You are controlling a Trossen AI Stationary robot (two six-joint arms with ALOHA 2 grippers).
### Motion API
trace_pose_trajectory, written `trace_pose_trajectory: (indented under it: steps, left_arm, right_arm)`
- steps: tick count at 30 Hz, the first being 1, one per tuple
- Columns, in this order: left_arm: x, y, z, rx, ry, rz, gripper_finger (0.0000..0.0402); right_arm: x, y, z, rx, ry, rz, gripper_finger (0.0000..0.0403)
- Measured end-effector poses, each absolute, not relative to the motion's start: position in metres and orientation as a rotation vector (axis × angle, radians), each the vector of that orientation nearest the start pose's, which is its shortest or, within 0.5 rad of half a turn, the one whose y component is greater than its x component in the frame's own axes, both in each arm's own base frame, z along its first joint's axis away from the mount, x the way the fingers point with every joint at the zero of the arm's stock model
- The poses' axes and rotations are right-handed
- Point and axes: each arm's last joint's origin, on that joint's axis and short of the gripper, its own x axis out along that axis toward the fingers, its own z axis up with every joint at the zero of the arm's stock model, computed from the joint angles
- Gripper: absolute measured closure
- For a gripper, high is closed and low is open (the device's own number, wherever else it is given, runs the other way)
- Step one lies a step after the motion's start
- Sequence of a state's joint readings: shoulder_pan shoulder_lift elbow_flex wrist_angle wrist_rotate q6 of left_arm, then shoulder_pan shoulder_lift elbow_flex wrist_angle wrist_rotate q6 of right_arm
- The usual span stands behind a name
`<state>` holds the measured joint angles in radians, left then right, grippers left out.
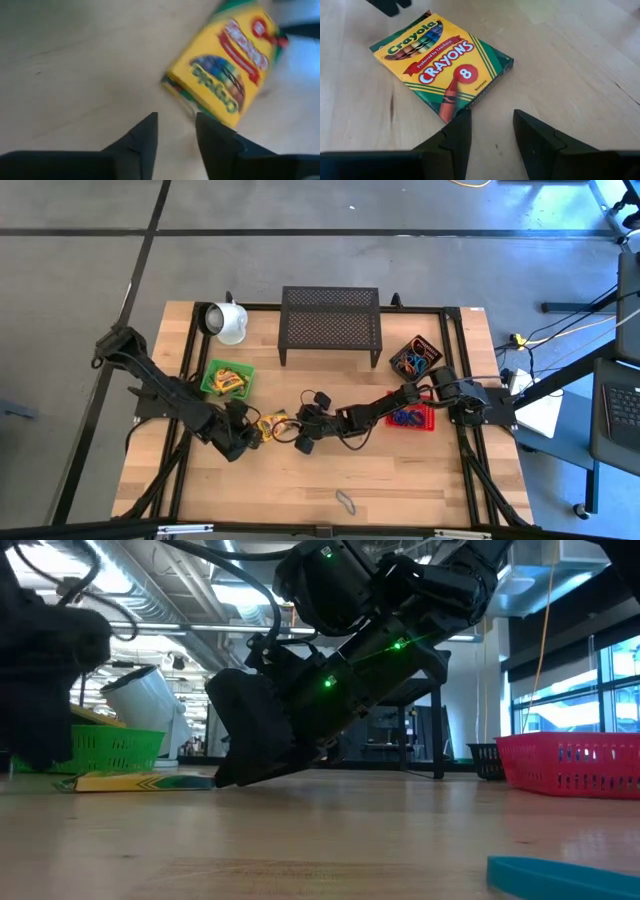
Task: Pick & Place Office Desk Supplies
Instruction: Put the pack of crayons into the green bin
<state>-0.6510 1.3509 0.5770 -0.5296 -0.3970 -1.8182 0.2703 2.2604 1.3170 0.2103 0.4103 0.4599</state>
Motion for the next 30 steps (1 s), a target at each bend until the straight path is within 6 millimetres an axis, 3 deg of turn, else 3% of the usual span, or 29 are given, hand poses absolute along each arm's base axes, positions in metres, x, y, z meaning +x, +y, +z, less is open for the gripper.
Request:
trace_pose_trajectory:
  steps: [5,15,30]
  left_arm:
    - [0.171,-0.120,0.133,-1.062,0.726,0.882,0.0248]
    - [0.173,-0.129,0.116,-1.195,0.603,0.991,0.0251]
    - [0.184,-0.133,0.112,-1.278,0.459,0.944,0.0252]
  right_arm:
    - [0.437,0.109,0.081,0.197,0.643,-0.285,0.0254]
    - [0.437,0.109,0.081,0.198,0.645,-0.282,0.0254]
    - [0.437,0.109,0.081,0.200,0.643,-0.281,0.0254]
